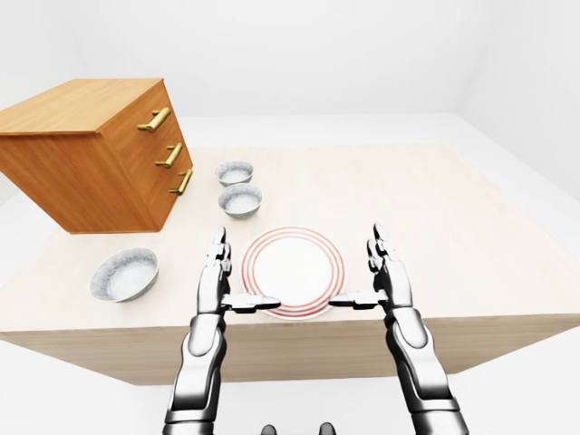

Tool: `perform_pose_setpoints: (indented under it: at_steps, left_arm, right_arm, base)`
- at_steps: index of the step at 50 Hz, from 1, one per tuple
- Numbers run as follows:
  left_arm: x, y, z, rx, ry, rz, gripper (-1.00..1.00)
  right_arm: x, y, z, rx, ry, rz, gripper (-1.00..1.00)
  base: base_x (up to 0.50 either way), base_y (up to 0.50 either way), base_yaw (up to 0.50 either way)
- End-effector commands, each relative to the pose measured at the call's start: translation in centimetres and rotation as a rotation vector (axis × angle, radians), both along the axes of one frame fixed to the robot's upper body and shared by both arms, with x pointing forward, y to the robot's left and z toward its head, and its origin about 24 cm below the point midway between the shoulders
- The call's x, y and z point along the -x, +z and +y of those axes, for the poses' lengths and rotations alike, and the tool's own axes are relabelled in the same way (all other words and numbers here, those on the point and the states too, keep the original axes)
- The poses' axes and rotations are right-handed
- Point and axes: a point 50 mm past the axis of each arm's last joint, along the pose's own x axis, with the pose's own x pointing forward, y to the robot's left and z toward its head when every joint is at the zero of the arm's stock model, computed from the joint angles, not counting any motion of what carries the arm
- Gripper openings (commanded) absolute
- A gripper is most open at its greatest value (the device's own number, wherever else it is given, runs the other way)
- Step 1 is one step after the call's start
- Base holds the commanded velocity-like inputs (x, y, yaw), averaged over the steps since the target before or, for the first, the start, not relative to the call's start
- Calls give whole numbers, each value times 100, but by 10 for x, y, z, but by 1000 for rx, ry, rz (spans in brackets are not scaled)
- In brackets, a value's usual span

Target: Put the bowl in the middle on the plate.

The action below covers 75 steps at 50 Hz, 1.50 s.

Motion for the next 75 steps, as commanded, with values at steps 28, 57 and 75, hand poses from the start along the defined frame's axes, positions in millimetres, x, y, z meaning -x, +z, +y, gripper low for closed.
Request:
perform_pose_setpoints:
  at_steps: [28,57,75]
  left_arm:
    - [13,22,11,-246,-84,-75,100]
    - [43,95,54,-531,-243,-204,100]
    - [59,108,78,-593,-189,-199,100]
  right_arm:
    - [6,15,-20,193,-25,-5,100]
    - [21,89,-38,645,153,-186,100]
    - [41,138,-47,925,203,-260,100]
  base:
    - [0,0,0]
    - [0,0,0]
    - [0,0,0]
